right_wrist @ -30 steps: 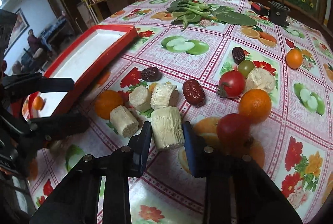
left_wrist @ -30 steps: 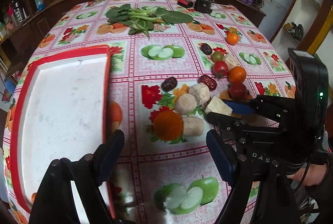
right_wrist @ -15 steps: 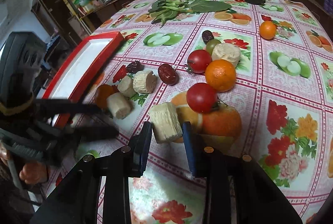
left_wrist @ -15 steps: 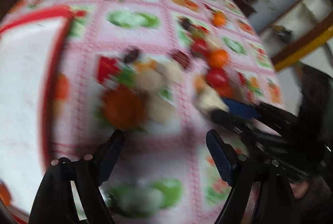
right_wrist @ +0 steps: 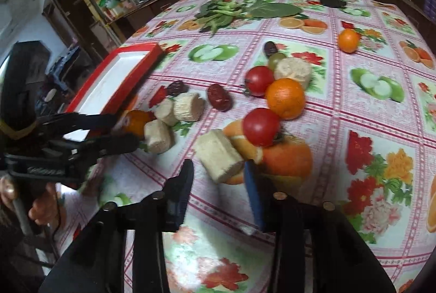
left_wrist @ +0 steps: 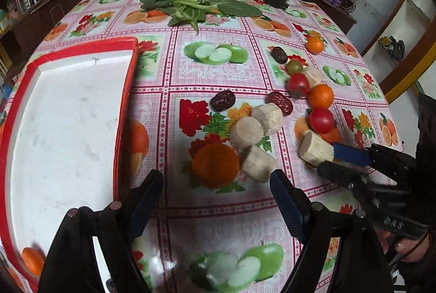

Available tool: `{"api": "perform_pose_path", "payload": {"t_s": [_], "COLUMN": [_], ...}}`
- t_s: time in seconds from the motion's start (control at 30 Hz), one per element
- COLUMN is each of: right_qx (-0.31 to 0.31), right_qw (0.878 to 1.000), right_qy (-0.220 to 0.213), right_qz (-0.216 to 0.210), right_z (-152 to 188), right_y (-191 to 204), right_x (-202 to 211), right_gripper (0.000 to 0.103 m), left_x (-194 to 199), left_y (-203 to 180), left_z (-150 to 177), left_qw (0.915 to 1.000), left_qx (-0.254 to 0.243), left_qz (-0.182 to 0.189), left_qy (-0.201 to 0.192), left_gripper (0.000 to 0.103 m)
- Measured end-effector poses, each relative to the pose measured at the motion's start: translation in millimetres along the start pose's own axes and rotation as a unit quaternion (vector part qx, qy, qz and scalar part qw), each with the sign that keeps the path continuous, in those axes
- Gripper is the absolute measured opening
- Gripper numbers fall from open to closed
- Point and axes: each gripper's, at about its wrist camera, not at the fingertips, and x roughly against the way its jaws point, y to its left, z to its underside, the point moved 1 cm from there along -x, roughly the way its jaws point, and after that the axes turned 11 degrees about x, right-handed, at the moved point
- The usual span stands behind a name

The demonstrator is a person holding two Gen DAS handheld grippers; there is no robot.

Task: Organize fruits
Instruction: 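Grasp the pale root chunk with the right gripper while the left gripper grasps another orange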

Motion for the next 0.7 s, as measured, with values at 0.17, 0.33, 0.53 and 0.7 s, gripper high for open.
{"api": "perform_pose_path", "payload": {"t_s": [0.17, 0.33, 0.53, 0.7], "right_qx": [0.027, 0.059, 0.095, 0.094], "right_qw": [1.000, 0.998, 0.995, 0.995], "right_qy": [0.000, 0.015, 0.014, 0.014], "right_qz": [0.009, 0.016, 0.028, 0.037], "right_z": [-6, -7, -11, -14], "right_y": [4, 6, 11, 11], "right_x": [-7, -17, -24, -25], "right_gripper": [0.045, 0.045, 0.044, 0.041], "left_x": [-8, -9, -15, -15], "left_y": [-3, -3, -3, -10], "left_z": [-3, -7, -3, -1], "left_qw": [0.9996, 0.9991, 0.9983, 0.9968], "left_qx": [-0.022, -0.039, -0.057, -0.075], "left_qz": [-0.005, 0.006, 0.005, -0.023], "left_qy": [-0.016, -0.016, 0.012, -0.017], "left_gripper": [0.081, 0.072, 0.072, 0.058]}}
